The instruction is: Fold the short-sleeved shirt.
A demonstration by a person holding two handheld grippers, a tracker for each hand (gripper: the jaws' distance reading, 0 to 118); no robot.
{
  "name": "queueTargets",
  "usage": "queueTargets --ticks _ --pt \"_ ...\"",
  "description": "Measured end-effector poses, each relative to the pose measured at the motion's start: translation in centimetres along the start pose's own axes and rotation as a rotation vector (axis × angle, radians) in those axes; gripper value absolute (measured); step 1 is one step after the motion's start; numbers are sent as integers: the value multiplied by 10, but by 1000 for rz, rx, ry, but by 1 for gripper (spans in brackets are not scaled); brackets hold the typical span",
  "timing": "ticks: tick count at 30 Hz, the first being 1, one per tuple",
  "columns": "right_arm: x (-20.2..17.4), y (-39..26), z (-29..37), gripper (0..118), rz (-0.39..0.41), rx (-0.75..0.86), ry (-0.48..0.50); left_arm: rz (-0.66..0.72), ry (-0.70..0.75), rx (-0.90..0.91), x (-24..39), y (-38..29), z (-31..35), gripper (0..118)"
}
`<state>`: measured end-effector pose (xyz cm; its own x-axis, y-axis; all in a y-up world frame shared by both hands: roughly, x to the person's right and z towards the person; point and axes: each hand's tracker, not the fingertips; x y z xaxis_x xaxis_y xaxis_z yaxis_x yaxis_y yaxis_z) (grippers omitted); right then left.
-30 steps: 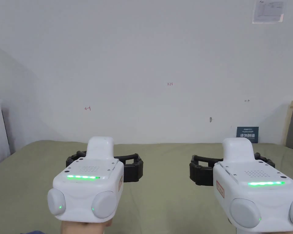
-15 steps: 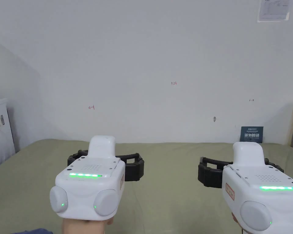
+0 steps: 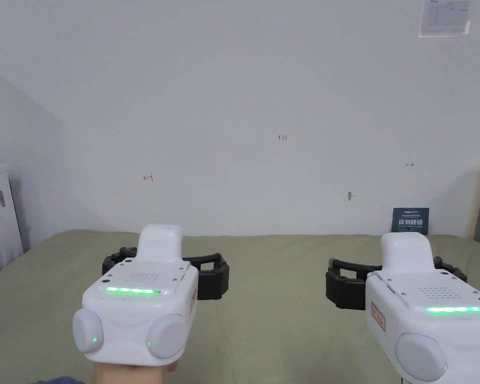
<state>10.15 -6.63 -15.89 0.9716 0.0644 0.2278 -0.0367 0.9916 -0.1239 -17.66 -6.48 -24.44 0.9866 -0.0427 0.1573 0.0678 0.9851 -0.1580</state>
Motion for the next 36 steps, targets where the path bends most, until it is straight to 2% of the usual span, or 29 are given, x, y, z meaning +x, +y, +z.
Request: queueTargets --ticks 36 --pt "8 6 5 118 0 -1 -3 25 2 8 -1 2 7 118"
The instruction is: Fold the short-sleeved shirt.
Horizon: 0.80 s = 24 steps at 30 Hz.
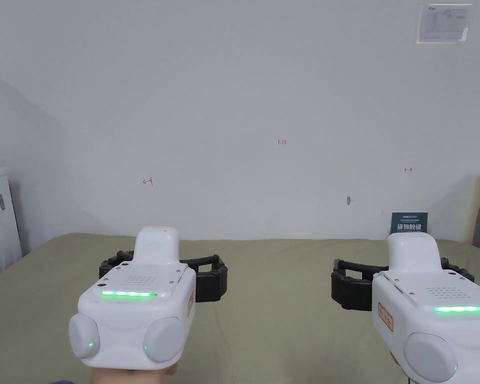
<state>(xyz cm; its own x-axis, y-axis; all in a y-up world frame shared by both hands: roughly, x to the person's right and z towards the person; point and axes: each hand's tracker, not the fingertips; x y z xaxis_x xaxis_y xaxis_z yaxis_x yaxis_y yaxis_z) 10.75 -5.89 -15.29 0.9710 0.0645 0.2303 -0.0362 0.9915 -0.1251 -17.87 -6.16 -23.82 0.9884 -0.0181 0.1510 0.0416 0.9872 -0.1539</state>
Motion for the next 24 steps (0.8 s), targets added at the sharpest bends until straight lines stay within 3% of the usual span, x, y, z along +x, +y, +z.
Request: queueTargets --ticks 24 --pt "-3 0 1 118 13 -4 4 8 3 -3 -2 1 2 118"
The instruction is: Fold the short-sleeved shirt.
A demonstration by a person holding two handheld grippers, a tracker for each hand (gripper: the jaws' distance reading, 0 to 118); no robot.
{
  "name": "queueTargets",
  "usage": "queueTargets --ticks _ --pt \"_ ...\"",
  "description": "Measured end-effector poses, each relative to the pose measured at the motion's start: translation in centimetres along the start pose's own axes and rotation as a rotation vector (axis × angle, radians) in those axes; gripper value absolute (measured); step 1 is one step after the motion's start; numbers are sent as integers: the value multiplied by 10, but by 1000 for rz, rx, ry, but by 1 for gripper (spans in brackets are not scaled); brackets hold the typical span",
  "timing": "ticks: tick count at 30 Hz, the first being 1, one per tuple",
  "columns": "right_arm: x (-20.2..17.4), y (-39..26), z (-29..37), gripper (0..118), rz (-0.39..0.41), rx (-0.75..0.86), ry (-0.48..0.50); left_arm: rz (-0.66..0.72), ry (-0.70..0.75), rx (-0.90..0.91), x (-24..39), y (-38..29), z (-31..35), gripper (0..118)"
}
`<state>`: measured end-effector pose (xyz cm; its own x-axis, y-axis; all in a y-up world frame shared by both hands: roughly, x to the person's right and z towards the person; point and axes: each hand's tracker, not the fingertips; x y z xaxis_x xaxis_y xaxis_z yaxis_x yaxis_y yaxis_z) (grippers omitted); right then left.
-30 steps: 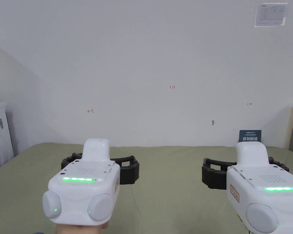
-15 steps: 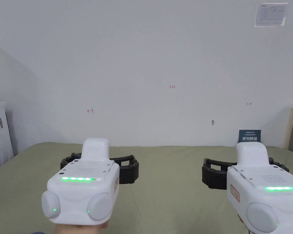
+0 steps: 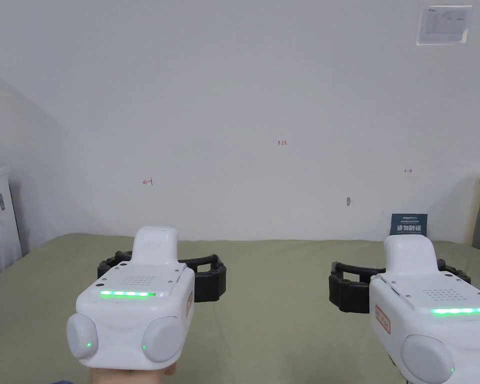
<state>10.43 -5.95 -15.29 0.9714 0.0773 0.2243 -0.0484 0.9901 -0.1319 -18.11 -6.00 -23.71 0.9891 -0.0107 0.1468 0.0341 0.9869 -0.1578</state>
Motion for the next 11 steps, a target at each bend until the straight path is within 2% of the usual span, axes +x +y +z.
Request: queueTargets --ticks 11 --pt "1 -1 1 118 -3 2 -1 -4 -5 -5 2 -2 0 118"
